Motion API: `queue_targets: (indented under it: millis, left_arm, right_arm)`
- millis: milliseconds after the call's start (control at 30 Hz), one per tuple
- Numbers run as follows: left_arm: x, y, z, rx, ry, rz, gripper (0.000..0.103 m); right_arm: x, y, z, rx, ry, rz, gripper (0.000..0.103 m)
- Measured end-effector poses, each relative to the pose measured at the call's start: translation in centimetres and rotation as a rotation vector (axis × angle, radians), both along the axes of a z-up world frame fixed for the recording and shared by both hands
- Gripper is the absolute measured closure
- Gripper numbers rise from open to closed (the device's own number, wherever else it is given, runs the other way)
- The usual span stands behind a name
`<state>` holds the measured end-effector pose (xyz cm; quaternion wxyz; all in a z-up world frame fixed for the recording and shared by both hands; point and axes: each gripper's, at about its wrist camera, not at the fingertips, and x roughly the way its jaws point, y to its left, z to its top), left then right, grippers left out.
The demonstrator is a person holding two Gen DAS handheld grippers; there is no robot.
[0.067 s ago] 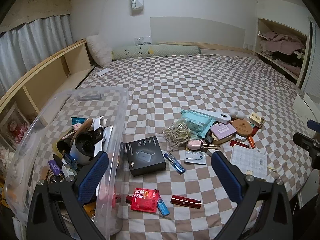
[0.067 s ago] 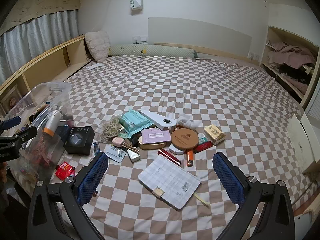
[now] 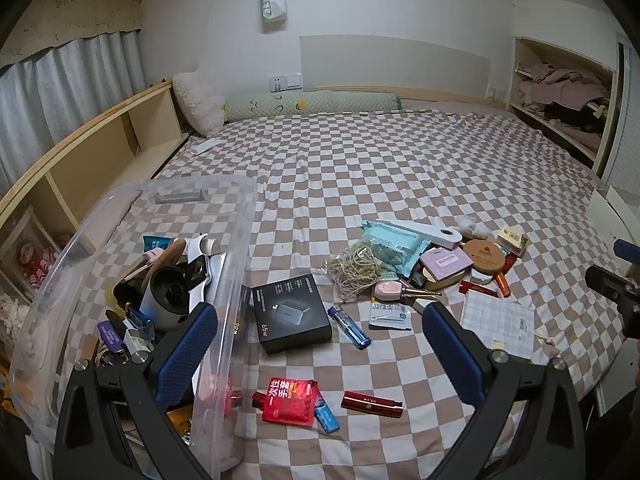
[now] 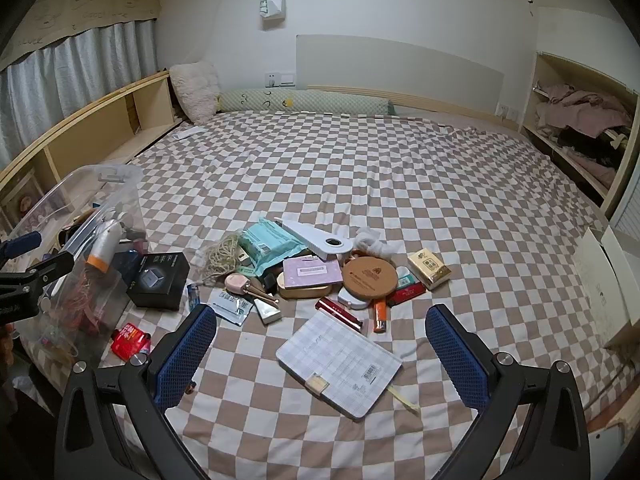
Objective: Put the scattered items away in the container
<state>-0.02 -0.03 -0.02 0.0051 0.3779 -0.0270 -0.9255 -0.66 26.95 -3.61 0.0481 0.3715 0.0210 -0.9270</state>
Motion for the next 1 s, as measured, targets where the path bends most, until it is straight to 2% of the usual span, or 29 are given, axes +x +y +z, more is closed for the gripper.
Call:
queue_targets:
  millis: [100, 200, 1000]
  left_arm:
    - [-0.1, -0.9, 0.3, 0.018, -0.001, -0.006, 0.000]
    - [0.3, 0.2, 0.3, -0.032, 0.009, -0.004, 0.000]
    - [0.2, 0.3, 0.0, -0.020, 0.018, 0.008, 0.000]
  right_arm:
    - [0.0, 0.1, 0.0, -0.001, 0.001, -0.003, 0.000]
    - [0.1, 0.2, 0.0, -0.002, 0.002, -0.005, 0.000]
    - [0.1, 0.3, 0.1, -0.005, -0.013, -0.009, 0.000]
